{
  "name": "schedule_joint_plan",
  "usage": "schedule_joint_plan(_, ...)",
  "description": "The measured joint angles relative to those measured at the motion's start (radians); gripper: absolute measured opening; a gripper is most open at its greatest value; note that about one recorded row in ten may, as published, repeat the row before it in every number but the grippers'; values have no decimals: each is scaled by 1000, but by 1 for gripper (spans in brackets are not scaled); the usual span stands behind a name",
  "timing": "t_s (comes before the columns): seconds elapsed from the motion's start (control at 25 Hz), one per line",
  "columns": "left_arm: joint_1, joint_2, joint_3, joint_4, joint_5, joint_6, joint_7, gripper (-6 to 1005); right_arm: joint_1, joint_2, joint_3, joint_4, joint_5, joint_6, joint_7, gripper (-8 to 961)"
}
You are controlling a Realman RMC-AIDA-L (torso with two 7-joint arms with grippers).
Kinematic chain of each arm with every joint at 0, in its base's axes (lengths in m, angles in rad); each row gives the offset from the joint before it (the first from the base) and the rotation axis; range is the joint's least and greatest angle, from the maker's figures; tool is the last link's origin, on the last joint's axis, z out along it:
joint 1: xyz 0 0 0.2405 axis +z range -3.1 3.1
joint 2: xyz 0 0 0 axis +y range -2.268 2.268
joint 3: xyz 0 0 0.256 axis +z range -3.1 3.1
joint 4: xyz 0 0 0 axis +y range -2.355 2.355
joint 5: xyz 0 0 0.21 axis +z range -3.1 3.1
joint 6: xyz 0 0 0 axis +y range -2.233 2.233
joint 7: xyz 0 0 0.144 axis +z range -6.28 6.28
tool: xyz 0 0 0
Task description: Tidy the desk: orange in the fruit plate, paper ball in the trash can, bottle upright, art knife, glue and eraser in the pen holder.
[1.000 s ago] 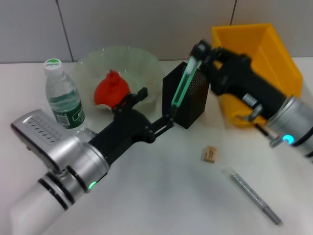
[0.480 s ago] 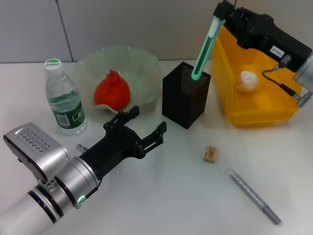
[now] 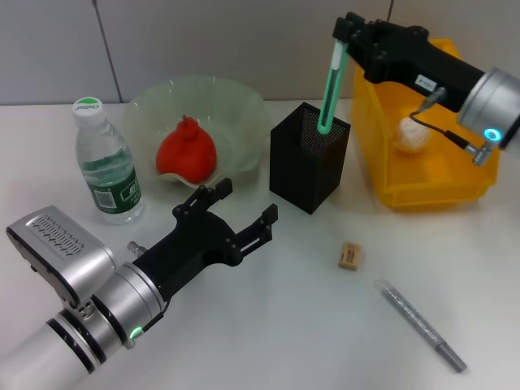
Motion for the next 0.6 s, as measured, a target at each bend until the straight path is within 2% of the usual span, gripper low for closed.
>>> schedule_joint_plan(0.36, 0, -1, -2, -2, -3, -2, -3, 847, 50, 2, -16, 62, 1, 102, -72, 124)
schedule_joint_plan(0.6, 5, 0, -3, -1, -11, 2, -5, 847, 46, 3, -34, 72, 3, 110, -94, 143)
